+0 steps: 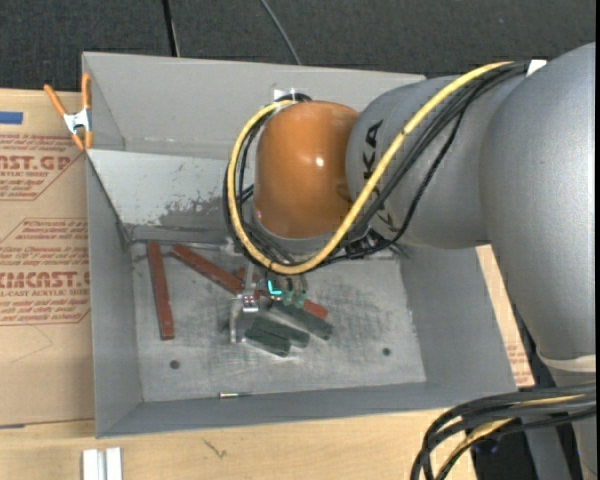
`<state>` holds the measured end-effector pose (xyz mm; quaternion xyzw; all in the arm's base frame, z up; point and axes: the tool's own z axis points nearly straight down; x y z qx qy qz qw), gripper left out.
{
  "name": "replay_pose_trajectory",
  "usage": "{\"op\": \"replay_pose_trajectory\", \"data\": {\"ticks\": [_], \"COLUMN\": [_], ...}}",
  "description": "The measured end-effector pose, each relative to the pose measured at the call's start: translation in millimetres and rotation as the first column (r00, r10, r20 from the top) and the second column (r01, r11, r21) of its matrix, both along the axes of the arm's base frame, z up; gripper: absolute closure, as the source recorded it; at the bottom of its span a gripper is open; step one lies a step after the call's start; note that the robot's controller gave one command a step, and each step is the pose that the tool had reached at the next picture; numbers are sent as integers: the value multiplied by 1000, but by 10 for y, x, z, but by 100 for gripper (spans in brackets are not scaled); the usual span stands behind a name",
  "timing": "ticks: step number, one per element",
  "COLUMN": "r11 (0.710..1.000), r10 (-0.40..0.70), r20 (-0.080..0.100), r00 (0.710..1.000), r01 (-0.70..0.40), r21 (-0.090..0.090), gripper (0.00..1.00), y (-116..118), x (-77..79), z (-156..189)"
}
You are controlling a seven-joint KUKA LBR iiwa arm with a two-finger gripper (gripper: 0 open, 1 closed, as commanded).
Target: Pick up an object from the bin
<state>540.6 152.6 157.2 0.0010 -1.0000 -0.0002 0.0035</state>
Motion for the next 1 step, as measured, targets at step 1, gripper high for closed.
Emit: {"op": "replay_pose_trajectory", "data": {"ticks": [1], "r11": [1000], "r10": [-2], "r20": [8], "r00": [1000], "r01": [2], "r21": [1], "gripper": [0], "y": [-8], "x": [21], "z": [46]}}
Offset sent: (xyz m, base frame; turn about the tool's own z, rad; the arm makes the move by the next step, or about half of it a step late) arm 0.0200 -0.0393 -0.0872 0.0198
